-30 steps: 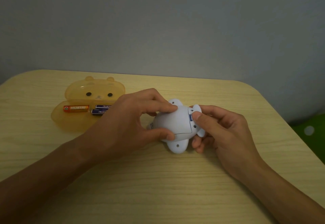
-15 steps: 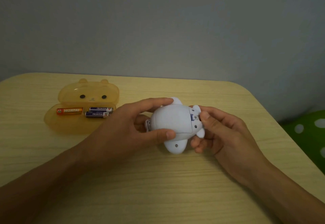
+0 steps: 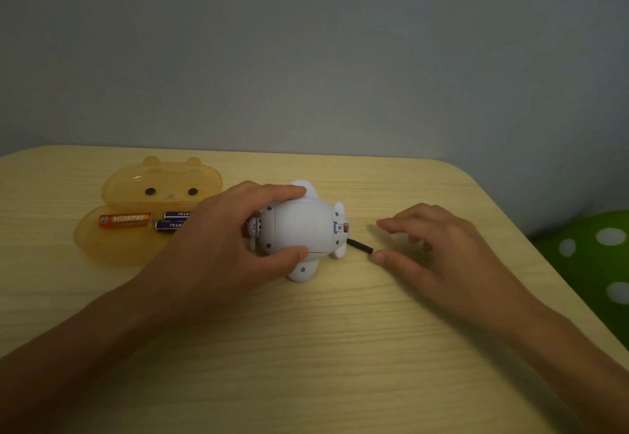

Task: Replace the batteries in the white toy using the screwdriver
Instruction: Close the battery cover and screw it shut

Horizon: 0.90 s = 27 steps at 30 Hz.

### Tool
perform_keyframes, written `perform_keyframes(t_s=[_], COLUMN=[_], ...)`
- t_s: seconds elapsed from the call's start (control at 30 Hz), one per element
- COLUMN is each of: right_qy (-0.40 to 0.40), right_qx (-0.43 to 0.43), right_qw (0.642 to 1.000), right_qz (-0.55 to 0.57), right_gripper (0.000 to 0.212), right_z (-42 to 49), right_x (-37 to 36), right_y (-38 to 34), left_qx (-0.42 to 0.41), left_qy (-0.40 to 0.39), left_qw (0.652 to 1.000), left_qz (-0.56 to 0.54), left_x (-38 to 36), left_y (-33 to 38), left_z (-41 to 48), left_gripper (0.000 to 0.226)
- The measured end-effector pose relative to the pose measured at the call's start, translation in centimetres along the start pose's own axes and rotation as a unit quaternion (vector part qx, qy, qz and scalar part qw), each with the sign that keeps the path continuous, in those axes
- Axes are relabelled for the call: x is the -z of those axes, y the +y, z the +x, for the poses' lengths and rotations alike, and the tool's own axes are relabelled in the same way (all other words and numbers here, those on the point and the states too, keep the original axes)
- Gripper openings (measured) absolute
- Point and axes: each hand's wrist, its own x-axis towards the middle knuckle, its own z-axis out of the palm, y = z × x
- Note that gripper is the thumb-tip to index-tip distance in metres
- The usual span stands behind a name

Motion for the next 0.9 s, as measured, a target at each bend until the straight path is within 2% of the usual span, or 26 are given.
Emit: perform_keyframes(t_s=[0.07, 0.2, 0.3, 0.4, 0.53, 0.63, 0.77, 0.9], right_qy=[-0.003, 0.02, 0.053, 0.082, 0.126, 0.179, 0.189, 0.19], right_qx=[0.004, 0.022, 0.013, -0.03, -0.072, -0.031, 0.029, 0.054], right_qw=[1.0, 0.998, 0.997, 0.992, 0.969, 0.957, 0.969, 0.97], right_qz=[0.021, 0.058, 0.061, 0.087, 0.2, 0.228, 0.155, 0.144], right_gripper=[0.047, 0.016, 0.005, 0.009, 0.013, 0.011, 0.007, 0.01], right_z=[0.6, 1.1, 0.7, 0.3, -0.1, -0.5, -1.6, -2.4], right_x=[-1.0, -1.7, -1.4, -0.5, 1.5, 3.3, 4.8, 4.8], right_y=[-0.6, -1.4, -1.3, -0.7, -0.3, -1.2, -2.4, -2.6], left_qx=[-0.003, -0.002, -0.006, -0.009, -0.008, -0.008, -0.006, -0.004], left_qy=[0.001, -0.004, -0.004, -0.003, -0.003, -0.001, -0.002, -0.001], left_qw=[1.0, 1.0, 1.0, 1.0, 1.0, 1.0, 1.0, 1.0], left_qz=[-0.001, 0.002, 0.006, 0.009, 0.004, 0.004, 0.005, -0.004], left_x=[0.0, 0.1, 0.1, 0.0, 0.1, 0.0, 0.0, -0.1], left_y=[0.0, -0.1, -0.2, -0.1, -0.1, -0.1, 0.0, 0.0], left_z=[0.0, 0.1, 0.0, 0.1, 0.1, 0.1, 0.1, 0.1], left_gripper=[0.075, 0.075, 0.074, 0.075, 0.075, 0.074, 0.075, 0.075])
